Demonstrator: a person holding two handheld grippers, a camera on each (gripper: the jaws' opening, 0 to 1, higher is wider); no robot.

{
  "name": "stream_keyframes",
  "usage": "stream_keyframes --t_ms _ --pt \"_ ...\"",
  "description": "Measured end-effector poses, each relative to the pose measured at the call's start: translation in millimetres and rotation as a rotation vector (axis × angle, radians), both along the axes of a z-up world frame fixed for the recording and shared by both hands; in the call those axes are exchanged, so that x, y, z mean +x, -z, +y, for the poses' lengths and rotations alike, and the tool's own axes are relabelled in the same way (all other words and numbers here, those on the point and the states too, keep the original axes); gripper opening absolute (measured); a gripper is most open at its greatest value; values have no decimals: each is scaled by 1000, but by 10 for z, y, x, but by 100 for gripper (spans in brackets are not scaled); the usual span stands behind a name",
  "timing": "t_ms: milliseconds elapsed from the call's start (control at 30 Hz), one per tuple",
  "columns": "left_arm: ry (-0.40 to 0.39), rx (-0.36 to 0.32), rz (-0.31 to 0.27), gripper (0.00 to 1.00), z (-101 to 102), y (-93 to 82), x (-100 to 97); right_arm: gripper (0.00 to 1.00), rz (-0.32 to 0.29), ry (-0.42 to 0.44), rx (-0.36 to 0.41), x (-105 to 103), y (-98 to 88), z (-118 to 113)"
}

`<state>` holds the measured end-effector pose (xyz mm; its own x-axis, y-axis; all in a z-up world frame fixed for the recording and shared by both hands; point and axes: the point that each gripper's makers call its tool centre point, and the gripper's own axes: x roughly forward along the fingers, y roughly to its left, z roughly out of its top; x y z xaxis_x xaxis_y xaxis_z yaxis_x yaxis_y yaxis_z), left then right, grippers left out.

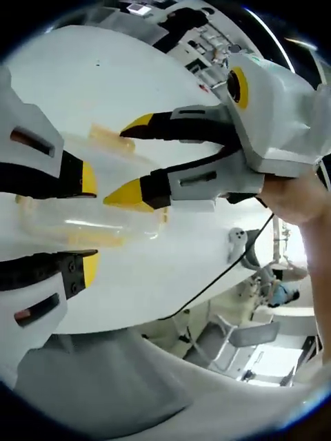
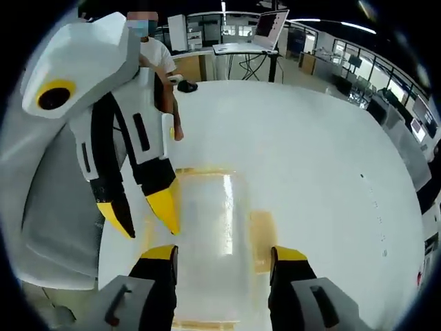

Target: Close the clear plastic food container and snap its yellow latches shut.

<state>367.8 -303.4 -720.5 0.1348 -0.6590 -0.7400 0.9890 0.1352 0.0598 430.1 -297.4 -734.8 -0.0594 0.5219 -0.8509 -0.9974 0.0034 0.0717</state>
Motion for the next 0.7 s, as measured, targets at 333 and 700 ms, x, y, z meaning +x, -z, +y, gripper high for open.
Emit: stream_keyframes --t_ms 333,700 --pt "0 8 -26 30 -2 35 6 56 86 -52 -40 -34 46 2" --pt "1 20 -65 34 -9 77 29 57 121 -99 -73 -79 70 8"
